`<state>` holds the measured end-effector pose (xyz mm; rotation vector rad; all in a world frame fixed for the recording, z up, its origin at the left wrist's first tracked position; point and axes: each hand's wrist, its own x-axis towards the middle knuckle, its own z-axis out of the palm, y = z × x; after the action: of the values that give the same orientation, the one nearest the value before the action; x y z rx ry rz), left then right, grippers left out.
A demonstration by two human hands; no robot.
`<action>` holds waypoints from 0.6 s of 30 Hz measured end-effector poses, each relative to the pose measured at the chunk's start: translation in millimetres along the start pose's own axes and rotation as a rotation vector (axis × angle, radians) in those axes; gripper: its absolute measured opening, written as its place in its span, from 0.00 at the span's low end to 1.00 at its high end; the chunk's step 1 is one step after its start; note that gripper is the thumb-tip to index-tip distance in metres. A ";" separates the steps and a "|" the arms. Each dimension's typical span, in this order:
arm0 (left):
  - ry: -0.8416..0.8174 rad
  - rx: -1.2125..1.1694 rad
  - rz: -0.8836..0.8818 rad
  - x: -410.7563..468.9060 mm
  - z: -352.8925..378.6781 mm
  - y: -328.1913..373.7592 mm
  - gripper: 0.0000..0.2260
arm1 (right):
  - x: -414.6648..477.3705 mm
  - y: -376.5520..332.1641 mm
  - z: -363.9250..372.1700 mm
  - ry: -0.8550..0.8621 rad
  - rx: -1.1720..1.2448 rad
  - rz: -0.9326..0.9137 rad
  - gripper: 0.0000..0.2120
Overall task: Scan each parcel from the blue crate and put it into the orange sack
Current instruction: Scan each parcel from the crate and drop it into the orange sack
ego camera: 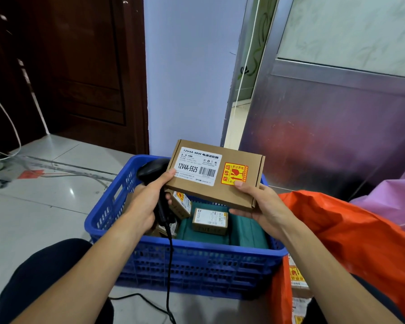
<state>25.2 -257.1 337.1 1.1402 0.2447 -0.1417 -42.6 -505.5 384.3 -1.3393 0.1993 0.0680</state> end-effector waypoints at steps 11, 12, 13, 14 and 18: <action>0.068 -0.009 -0.007 -5.7 6.1 -1.8 0.15 | 5.4 1.2 -8.1 0.022 -0.014 -0.034 0.20; 0.062 -0.015 -0.009 -4.5 5.1 -2.0 0.15 | 6.3 1.3 -9.4 0.036 -0.015 -0.047 0.20; 0.051 -0.023 -0.010 -4.4 4.6 -1.8 0.15 | 7.2 1.6 -10.9 0.057 -0.016 -0.062 0.19; 0.037 -0.030 -0.007 -4.8 4.6 -1.4 0.14 | 8.0 2.1 -11.9 0.083 -0.015 -0.077 0.19; -0.031 0.003 0.033 -6.4 5.9 -0.4 0.08 | 10.3 3.9 -13.8 0.193 -0.062 -0.127 0.18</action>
<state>19.7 -262.8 340.7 1.1436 0.1978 -0.1303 -34.7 -518.6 375.7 -1.4179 0.2767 -0.1641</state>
